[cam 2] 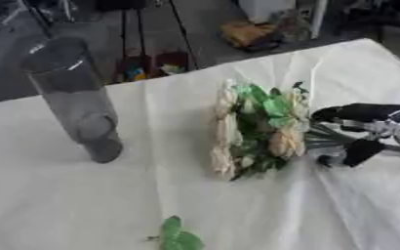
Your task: Arrange flowers into the vase.
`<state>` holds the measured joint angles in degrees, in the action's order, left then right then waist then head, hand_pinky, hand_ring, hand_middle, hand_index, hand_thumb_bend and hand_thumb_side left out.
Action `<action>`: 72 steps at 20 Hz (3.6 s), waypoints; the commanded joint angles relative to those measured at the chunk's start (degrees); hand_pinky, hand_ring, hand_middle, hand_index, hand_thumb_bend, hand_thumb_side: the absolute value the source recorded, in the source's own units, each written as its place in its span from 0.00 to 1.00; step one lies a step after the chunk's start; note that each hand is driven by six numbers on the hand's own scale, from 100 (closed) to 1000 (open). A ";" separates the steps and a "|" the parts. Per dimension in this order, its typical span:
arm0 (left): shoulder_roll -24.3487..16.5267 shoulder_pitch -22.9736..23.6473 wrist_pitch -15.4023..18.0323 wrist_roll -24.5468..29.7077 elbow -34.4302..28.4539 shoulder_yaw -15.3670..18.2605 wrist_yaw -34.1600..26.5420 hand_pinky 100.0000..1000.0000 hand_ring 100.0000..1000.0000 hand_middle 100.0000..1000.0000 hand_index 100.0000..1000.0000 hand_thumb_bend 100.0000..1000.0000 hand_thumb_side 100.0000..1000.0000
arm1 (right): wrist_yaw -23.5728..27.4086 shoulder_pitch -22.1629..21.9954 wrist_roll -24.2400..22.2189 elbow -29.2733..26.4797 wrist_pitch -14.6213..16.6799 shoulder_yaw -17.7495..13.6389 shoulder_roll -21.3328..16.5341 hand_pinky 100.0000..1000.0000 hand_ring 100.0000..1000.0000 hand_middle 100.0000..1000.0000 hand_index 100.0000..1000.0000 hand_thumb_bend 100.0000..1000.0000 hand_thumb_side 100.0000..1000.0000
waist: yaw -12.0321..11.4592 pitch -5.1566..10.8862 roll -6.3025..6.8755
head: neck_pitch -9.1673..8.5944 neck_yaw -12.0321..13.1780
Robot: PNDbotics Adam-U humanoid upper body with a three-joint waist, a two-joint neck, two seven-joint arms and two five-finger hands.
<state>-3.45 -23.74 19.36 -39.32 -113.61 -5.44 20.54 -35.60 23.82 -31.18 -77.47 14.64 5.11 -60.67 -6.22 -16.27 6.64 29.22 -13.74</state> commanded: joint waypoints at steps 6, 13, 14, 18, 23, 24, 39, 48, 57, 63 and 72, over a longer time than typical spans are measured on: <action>0.03 -0.74 -0.07 0.25 -0.98 -0.30 -0.40 0.45 0.73 0.72 0.78 0.13 0.96 | 0.12 1.89 2.49 1.42 0.06 0.14 -0.67 0.78 1.00 0.94 1.00 0.24 0.50 | -0.05 0.67 -0.33 | -0.83 -0.19; 0.01 -0.73 -0.15 0.31 -0.98 -0.35 -0.44 0.45 0.73 0.72 0.78 0.13 0.96 | 0.02 1.43 4.40 1.28 -0.18 0.29 -0.65 0.75 0.99 0.89 1.00 0.14 0.54 | 0.07 0.54 -0.35 | -0.98 -0.06; 0.01 -0.72 -0.15 0.36 -0.98 -0.36 -0.44 0.45 0.73 0.72 0.78 0.13 0.96 | -0.02 1.39 4.48 1.25 -0.17 0.34 -0.65 0.75 0.99 0.89 1.00 0.14 0.54 | 0.07 0.55 -0.36 | -0.99 -0.05; 0.02 -0.66 -0.18 0.40 -0.98 -0.37 -0.46 0.45 0.73 0.72 0.78 0.13 0.96 | 0.18 1.41 4.33 0.99 0.00 0.50 -0.78 0.73 0.94 0.82 0.95 0.09 0.53 | 0.13 0.53 -0.38 | -0.89 -0.01; 0.02 -0.62 -0.22 0.51 -0.98 -0.43 -0.48 0.45 0.73 0.72 0.78 0.13 0.96 | -0.17 1.29 5.46 -0.30 0.28 0.51 -1.18 0.62 0.79 0.56 0.82 0.00 0.51 | 0.27 0.46 -0.42 | -0.85 0.07; 0.03 -0.63 -0.23 0.51 -0.98 -0.43 -0.48 0.45 0.73 0.72 0.78 0.13 0.96 | -0.53 1.19 6.13 -0.51 0.14 0.51 -1.23 0.60 0.77 0.53 0.80 0.00 0.51 | 0.28 0.45 -0.44 | -0.82 0.09; 0.15 -0.98 -0.32 0.65 -0.98 -0.43 -0.55 0.45 0.73 0.72 0.78 0.13 0.96 | -5.12 0.84 14.95 1.94 -0.84 2.94 0.30 0.25 0.41 0.19 0.37 0.00 0.33 | -0.31 0.16 -0.58 | -0.98 0.28; 0.20 -0.94 -0.35 0.61 -0.98 -0.45 -0.61 0.45 0.73 0.71 0.78 0.13 0.96 | -0.98 1.63 23.59 2.98 -5.40 3.15 0.95 0.00 0.19 0.00 0.08 0.00 0.19 | -0.41 0.13 -0.66 | -0.93 0.54; 0.21 -0.86 -0.45 0.61 -0.98 -0.47 -0.60 0.44 0.73 0.70 0.78 0.13 0.96 | 1.20 1.90 24.18 2.12 -9.33 3.80 1.17 0.00 0.13 0.00 0.02 0.00 0.18 | -0.35 0.05 -0.66 | -0.70 0.91; 0.14 -0.81 -0.49 0.57 -0.98 -0.42 -0.53 0.45 0.73 0.70 0.78 0.13 0.96 | 4.62 1.26 20.19 -0.60 -9.92 3.17 0.67 0.00 0.13 0.00 0.02 0.00 0.15 | -0.16 0.09 -0.77 | -0.56 1.38; -0.06 -0.75 -0.42 0.30 -0.98 -0.19 -0.29 0.45 0.73 0.70 0.78 0.13 0.96 | 10.85 0.23 14.82 -9.96 -14.30 -0.10 -2.21 0.00 0.13 0.00 0.01 0.00 0.11 | 0.21 0.33 -1.11 | -0.09 2.81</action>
<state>-3.00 -23.86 18.96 -38.83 -113.61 -5.78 20.15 -25.83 23.60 -15.82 -85.27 1.02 6.51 -59.93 -6.00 -17.00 6.14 28.73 -11.29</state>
